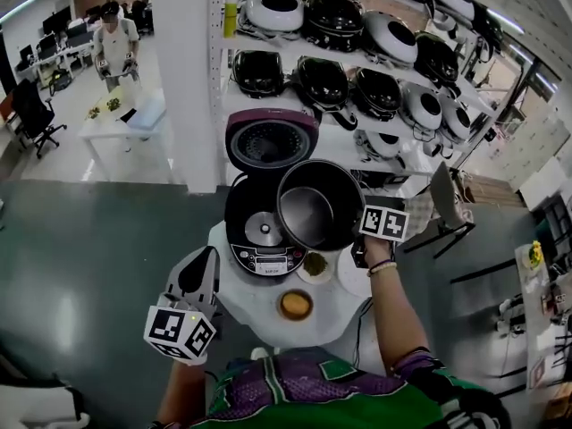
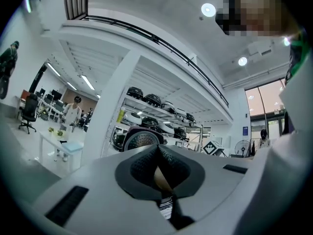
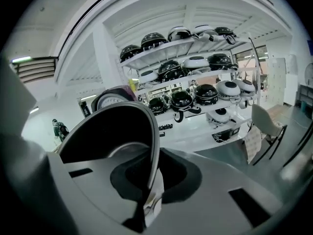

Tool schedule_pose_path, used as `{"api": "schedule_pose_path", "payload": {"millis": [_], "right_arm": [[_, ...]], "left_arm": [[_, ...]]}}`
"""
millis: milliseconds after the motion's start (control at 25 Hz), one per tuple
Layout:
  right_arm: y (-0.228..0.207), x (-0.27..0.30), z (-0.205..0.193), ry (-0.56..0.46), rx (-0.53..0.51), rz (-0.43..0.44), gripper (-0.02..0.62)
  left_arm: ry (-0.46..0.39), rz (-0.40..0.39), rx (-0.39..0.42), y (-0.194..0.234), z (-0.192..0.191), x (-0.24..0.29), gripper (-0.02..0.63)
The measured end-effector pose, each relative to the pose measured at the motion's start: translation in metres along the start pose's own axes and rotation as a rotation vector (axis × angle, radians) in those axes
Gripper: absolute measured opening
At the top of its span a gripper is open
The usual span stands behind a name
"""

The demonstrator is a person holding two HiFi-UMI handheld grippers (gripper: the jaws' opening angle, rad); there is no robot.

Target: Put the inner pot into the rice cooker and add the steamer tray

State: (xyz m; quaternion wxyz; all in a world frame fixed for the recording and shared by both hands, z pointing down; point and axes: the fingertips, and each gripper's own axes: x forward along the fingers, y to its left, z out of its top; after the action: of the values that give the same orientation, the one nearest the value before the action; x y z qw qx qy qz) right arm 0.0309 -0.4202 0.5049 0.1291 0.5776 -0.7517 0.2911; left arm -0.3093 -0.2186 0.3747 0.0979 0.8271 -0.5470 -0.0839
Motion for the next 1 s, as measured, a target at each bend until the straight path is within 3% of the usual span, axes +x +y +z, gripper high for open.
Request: {"api": "schedule_pose_path", "payload": {"millis": [120, 280, 680, 1000], "right_arm": [[0.013, 0.019, 0.002, 0.013, 0.019, 0.044, 0.020], [0.029, 0.044, 0.006, 0.035, -0.035, 0.061, 0.021], [0.076, 0.107, 0.003, 0.107, -0.097, 0.160, 0.023], [0.088, 0.142, -0.022, 0.189, -0.155, 0.166, 0.025]], "left_arm": [[0.006, 0.056, 0.029, 0.012, -0.002, -0.006, 0.021], [0.022, 0.106, 0.023, 0.023, -0.010, -0.010, 0.021], [0.050, 0.182, 0.018, 0.035, -0.023, -0.009, 0.021], [0.056, 0.255, -0.006, 0.049, -0.028, -0.020, 0.021]]}}
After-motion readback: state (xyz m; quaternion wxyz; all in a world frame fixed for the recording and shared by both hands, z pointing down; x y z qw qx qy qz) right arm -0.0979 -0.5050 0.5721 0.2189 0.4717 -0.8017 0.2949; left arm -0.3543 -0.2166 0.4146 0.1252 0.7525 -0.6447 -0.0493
